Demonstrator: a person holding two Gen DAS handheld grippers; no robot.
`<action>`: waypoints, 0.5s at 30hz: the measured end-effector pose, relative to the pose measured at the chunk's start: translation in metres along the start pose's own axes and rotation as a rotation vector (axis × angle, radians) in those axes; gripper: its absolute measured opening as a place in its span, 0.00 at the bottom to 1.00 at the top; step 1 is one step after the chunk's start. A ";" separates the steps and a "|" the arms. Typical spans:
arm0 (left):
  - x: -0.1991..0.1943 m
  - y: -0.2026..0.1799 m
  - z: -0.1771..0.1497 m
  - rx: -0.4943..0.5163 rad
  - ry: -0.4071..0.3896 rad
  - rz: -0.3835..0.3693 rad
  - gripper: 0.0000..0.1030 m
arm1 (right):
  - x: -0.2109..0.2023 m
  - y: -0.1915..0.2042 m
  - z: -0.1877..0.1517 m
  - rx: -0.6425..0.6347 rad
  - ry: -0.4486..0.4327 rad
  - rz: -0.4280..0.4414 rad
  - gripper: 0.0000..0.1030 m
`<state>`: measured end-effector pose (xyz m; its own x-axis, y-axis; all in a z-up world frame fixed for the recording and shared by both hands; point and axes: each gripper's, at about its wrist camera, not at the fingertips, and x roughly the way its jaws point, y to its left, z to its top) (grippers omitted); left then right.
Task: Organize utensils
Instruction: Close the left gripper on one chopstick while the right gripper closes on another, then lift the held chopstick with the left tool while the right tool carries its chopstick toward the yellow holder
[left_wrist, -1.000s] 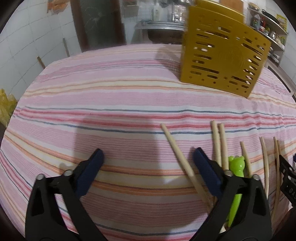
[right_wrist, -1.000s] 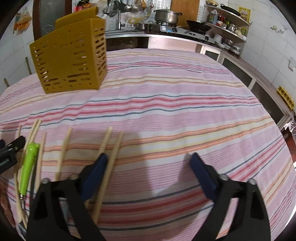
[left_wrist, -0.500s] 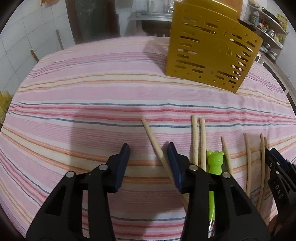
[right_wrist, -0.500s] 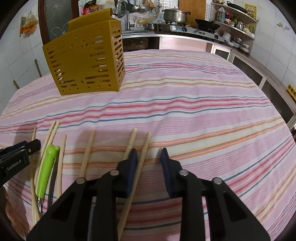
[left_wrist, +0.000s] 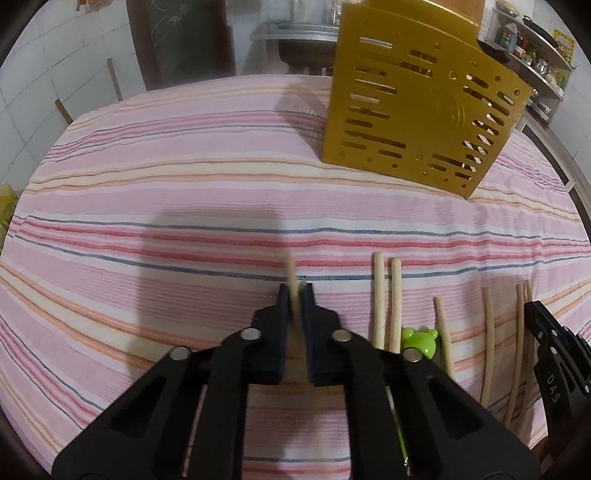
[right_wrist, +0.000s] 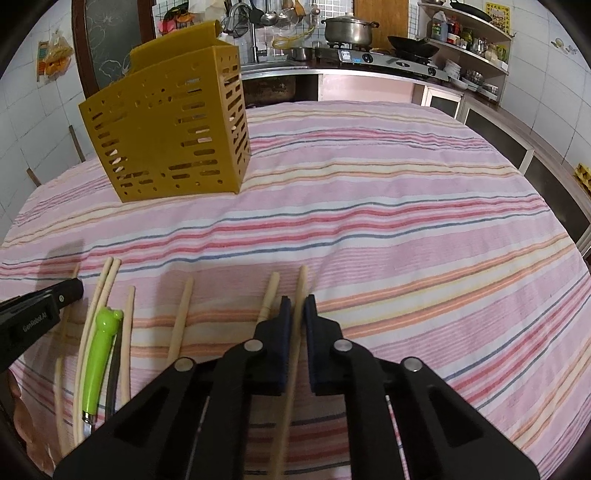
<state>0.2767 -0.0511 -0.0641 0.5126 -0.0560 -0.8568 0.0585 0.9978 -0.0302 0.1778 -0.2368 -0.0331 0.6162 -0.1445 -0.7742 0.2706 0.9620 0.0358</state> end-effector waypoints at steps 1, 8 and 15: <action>-0.001 0.000 0.000 -0.002 -0.004 -0.004 0.04 | -0.002 -0.001 0.000 0.004 -0.008 0.004 0.07; -0.020 0.003 -0.005 -0.011 -0.064 -0.015 0.04 | -0.019 -0.001 0.006 0.011 -0.073 0.017 0.06; -0.061 0.001 -0.004 0.015 -0.217 -0.002 0.04 | -0.049 0.003 0.015 0.005 -0.172 0.056 0.06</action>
<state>0.2425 -0.0465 -0.0140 0.6851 -0.0659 -0.7255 0.0719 0.9972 -0.0228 0.1600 -0.2308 0.0143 0.7480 -0.1284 -0.6512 0.2357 0.9685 0.0798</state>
